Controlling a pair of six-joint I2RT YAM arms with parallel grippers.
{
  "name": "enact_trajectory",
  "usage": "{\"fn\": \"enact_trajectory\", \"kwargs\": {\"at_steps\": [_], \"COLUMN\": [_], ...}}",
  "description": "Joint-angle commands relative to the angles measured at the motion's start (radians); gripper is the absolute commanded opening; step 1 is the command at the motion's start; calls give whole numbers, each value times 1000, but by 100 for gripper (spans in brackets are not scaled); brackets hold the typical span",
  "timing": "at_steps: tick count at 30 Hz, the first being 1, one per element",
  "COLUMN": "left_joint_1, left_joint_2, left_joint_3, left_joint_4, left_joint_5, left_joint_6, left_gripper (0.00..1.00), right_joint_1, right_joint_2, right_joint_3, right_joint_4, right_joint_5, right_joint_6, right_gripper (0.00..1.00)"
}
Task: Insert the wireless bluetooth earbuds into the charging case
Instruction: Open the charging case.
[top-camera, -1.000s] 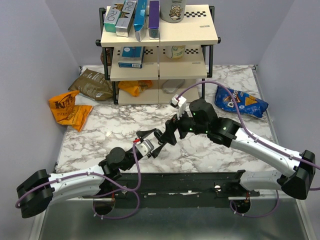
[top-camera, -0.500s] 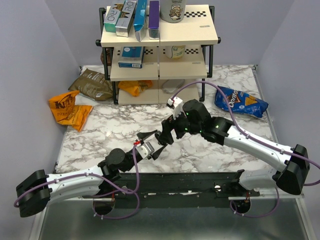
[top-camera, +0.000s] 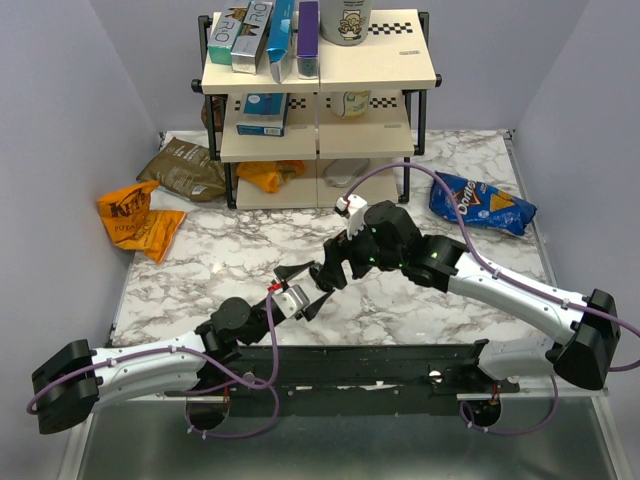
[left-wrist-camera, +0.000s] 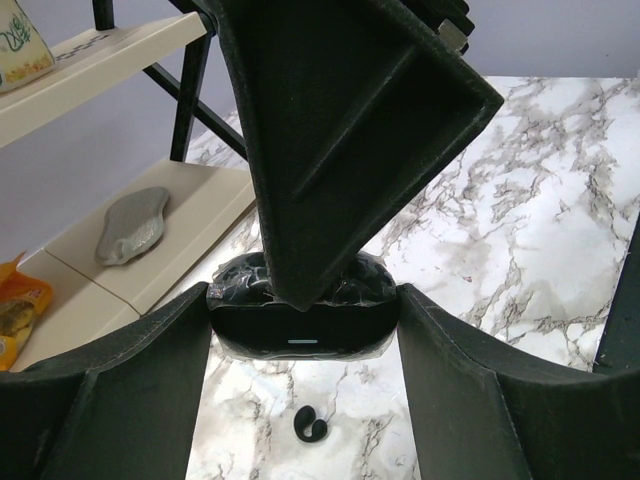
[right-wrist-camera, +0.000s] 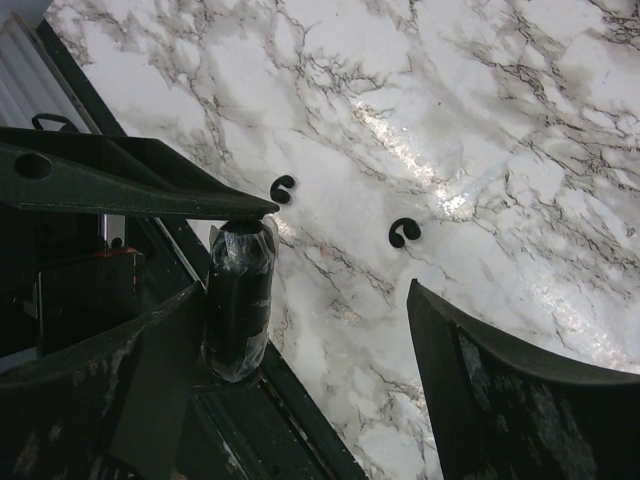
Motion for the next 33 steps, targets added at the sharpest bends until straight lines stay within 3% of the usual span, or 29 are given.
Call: {"fn": "enact_trajectory", "kwargs": {"at_steps": [1,13,21,29,33], "left_joint_1": [-18,-22,-24,-24,-24], "left_joint_2": [-18,-18,-8,-15,-28], "left_joint_3": [16,10,18,27,30], "left_joint_4": [26,28,26,30,20], "left_joint_5": [-16,-37,-42,-40,-40], "left_joint_6": [18,20,24,26,29], "left_gripper": [0,0,0,0,0], "right_joint_1": [1,0,-2,-2,0], "right_joint_2": [-21,-64,-75,-33,-26], "right_joint_3": [13,2,15,13,16], "right_joint_4": [-38,-38,0,-3,3], "right_joint_5": [73,114,-2,5,-2], "right_joint_6": [14,30,19,42,39], "right_gripper": [87,86,84,58,56]}}
